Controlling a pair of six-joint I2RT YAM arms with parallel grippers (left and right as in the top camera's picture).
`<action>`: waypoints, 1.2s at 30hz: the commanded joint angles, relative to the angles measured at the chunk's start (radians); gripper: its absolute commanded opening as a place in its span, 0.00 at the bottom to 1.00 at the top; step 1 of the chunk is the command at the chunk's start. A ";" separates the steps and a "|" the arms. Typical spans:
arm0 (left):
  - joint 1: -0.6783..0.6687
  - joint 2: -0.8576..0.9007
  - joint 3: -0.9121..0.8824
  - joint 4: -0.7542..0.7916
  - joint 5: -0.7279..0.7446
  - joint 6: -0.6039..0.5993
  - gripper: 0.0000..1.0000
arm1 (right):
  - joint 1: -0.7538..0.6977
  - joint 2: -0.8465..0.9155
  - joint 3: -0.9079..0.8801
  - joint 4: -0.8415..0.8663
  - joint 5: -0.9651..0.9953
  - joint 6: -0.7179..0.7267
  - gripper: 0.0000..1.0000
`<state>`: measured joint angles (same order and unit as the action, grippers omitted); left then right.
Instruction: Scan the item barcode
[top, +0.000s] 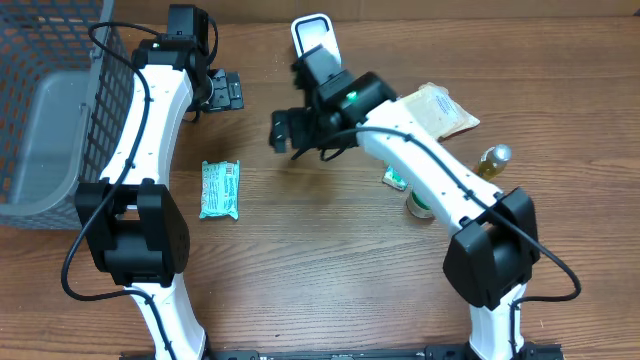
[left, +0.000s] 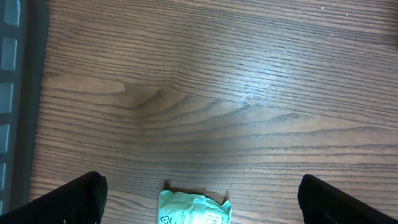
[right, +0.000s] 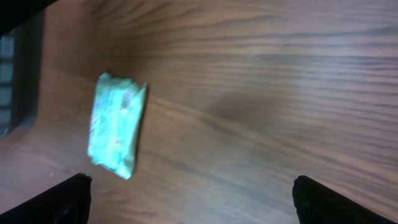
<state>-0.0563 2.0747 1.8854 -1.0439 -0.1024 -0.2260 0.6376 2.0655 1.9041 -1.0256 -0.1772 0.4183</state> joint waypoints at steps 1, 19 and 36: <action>0.003 -0.013 -0.006 0.001 -0.009 0.017 1.00 | 0.028 -0.006 -0.007 0.003 -0.004 0.008 1.00; 0.003 -0.013 -0.006 0.001 0.020 0.009 1.00 | 0.046 -0.006 -0.007 0.005 0.005 0.000 1.00; 0.011 -0.008 -0.005 -0.267 -0.080 0.015 0.21 | 0.004 -0.006 -0.007 -0.025 0.082 0.001 1.00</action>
<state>-0.0563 2.0747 1.8824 -1.2739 -0.0792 -0.2203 0.6758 2.0655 1.9041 -1.0451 -0.1196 0.4179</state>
